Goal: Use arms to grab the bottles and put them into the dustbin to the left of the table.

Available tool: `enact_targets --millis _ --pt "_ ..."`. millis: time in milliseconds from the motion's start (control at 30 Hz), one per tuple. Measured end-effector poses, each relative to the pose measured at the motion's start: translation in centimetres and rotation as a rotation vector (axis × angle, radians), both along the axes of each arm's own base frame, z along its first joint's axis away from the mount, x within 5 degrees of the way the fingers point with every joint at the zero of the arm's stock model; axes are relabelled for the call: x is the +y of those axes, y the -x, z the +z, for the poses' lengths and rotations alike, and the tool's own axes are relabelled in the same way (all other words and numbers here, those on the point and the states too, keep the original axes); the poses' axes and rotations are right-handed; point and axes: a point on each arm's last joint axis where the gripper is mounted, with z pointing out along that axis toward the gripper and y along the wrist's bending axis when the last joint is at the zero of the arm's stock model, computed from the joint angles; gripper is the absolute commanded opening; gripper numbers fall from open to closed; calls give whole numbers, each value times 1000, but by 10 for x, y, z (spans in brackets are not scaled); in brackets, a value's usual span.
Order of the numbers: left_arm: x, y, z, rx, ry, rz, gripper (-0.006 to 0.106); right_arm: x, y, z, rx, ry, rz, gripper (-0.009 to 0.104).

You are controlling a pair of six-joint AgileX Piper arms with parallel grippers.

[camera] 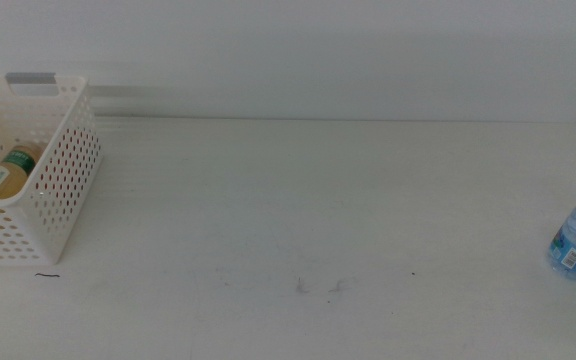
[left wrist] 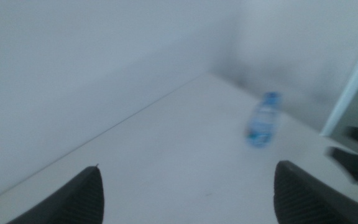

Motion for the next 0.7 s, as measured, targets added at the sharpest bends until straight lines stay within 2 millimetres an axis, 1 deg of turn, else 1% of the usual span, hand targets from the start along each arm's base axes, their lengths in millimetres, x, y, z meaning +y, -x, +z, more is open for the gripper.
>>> enact_targets --millis 33,100,533,700 --pt "-1 7 1 -11 5 -27 94 0 0 0 0 0 0 74" --pt "-2 12 2 -17 6 -52 94 0 0 0 0 0 0 74" --pt "-3 12 1 -14 2 -61 94 0 0 0 0 -23 1 74" --pt "-3 11 1 -14 1 -60 94 0 0 0 -1 -60 -1 74"
